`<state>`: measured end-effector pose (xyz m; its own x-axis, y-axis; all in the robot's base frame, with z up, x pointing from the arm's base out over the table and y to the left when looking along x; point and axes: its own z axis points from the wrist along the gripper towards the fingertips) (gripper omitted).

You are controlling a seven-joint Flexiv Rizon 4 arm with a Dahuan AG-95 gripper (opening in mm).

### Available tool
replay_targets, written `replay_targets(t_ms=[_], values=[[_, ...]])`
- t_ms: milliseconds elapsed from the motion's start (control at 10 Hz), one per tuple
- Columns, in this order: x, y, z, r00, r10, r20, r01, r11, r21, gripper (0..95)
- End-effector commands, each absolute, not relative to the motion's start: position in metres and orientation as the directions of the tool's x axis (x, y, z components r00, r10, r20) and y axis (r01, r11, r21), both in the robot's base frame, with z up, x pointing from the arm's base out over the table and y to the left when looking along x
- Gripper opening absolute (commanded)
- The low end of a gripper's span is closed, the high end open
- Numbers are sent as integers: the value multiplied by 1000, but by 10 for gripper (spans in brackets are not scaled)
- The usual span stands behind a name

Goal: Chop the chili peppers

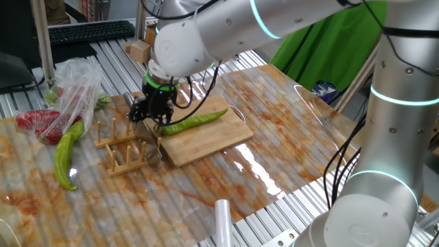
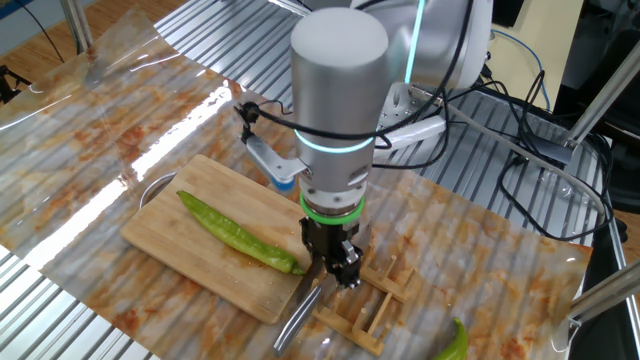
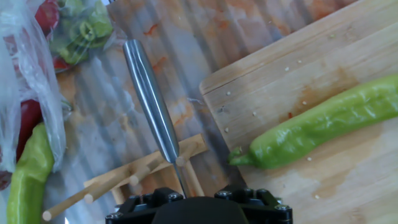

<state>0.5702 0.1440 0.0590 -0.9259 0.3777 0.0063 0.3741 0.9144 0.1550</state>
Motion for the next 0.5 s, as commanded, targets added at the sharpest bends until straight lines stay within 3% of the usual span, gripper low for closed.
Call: replay_targets(t_ms=[100,500], values=[[569,146,54,-925,379,1,375,914,155,570],[573,146,40,-930,367,-7,362,919,155,570]])
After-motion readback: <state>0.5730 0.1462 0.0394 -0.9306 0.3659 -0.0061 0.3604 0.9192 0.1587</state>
